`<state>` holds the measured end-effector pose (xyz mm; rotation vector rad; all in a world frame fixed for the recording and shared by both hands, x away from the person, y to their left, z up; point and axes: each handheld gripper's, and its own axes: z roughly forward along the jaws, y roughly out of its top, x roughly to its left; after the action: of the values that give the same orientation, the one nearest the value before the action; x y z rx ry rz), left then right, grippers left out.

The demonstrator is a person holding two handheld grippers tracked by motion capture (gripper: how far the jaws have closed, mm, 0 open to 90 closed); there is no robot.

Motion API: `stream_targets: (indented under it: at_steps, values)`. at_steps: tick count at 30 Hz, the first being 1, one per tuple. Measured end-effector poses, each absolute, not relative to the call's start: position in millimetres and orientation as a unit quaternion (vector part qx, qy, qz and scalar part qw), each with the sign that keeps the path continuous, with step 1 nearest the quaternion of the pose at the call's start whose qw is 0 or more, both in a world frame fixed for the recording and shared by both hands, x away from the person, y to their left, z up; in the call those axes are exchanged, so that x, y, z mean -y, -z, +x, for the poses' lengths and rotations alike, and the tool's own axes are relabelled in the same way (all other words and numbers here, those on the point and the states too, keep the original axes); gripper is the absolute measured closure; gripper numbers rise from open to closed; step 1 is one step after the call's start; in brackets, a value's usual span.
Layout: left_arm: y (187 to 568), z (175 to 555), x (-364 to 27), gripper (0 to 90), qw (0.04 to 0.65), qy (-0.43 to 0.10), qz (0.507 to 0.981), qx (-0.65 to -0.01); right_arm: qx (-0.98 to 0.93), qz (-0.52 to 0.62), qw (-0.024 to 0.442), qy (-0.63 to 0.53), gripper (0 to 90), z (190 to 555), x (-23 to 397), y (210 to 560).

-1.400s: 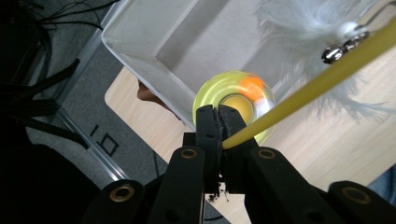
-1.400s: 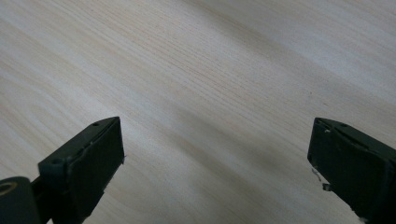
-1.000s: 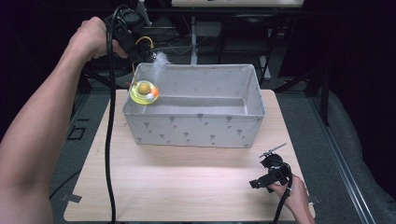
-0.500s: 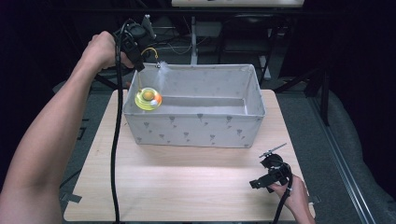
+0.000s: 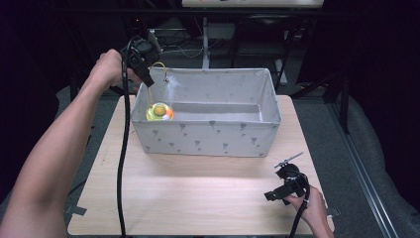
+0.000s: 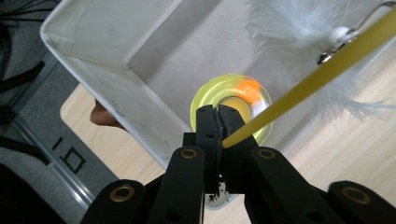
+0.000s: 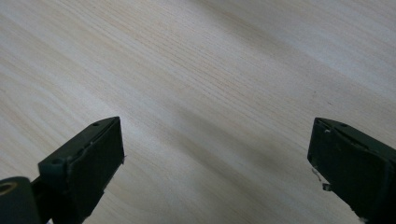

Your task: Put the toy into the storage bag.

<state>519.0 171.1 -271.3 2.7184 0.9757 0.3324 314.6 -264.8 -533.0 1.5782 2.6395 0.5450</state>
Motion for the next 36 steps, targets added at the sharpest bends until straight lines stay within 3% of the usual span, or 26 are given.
stream_targets:
  at_steps: [36]
  values:
    - [352,507,-194,87.5,0.101,-0.084,0.927,-0.351,-0.848,0.499,0.006,-0.177,3.4,314,262,534]
